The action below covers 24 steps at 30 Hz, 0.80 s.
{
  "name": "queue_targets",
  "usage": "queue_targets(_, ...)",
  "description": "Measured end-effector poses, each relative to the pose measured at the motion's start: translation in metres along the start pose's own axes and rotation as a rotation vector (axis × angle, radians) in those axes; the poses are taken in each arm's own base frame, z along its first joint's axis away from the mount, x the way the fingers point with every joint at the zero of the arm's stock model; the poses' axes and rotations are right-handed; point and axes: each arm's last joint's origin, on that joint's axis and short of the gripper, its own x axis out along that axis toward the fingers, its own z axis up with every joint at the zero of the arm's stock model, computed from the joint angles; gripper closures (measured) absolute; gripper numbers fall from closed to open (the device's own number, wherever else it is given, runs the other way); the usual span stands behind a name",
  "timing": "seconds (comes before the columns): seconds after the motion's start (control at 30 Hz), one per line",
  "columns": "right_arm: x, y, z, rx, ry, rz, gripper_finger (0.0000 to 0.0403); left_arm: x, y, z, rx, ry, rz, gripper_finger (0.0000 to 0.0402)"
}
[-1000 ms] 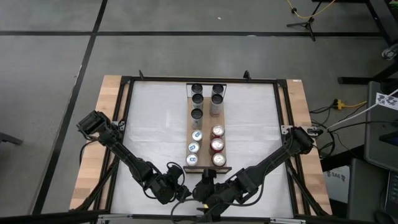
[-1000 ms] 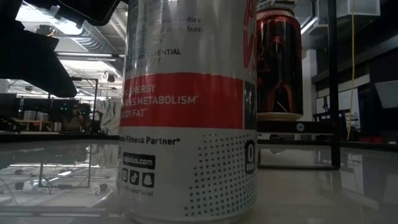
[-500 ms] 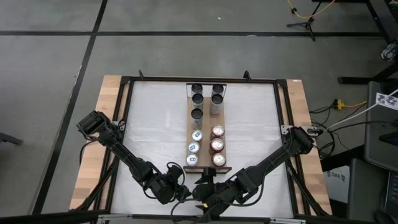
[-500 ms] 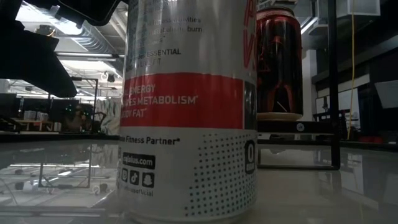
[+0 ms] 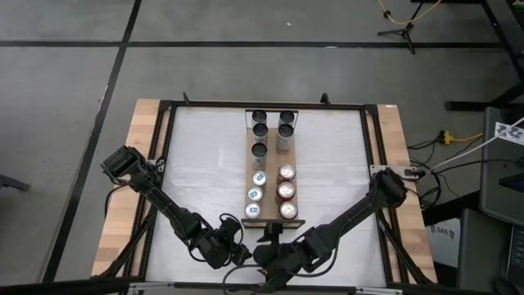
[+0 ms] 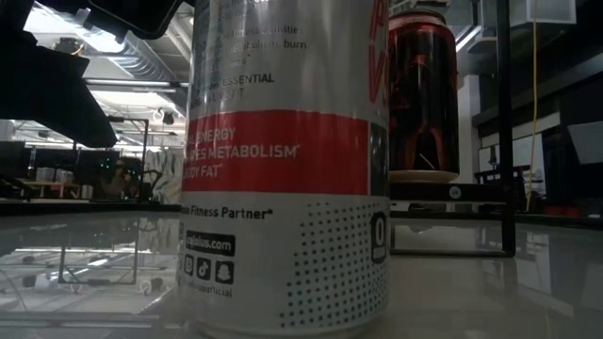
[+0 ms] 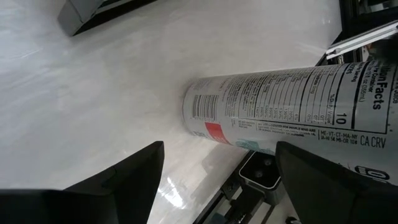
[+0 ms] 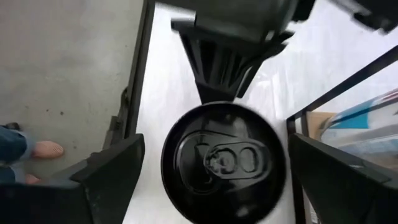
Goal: Place canned beverage on shelf
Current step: Put the white pink soda can on the shelf aligned with the other white pink soda can
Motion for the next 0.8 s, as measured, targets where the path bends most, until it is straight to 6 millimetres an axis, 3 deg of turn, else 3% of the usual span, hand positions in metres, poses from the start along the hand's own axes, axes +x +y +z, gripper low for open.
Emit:
queue_targets(0.23,0.014,0.002,-0.006,-0.009,0.027,-0.009,0.0017,0.000,0.000,0.000,0.000,0.000,0.000,0.0097)
queue_targets(0.5,0.015,0.002,-0.007,-0.010,0.021,-0.027,0.0025,0.000,0.000,0.000,0.000,0.000,0.000,0.0097)
queue_targets(0.8,0.015,0.002,-0.007,-0.010,0.022,-0.023,0.0129,0.000,0.000,0.000,0.010,0.000,0.000,0.0097)
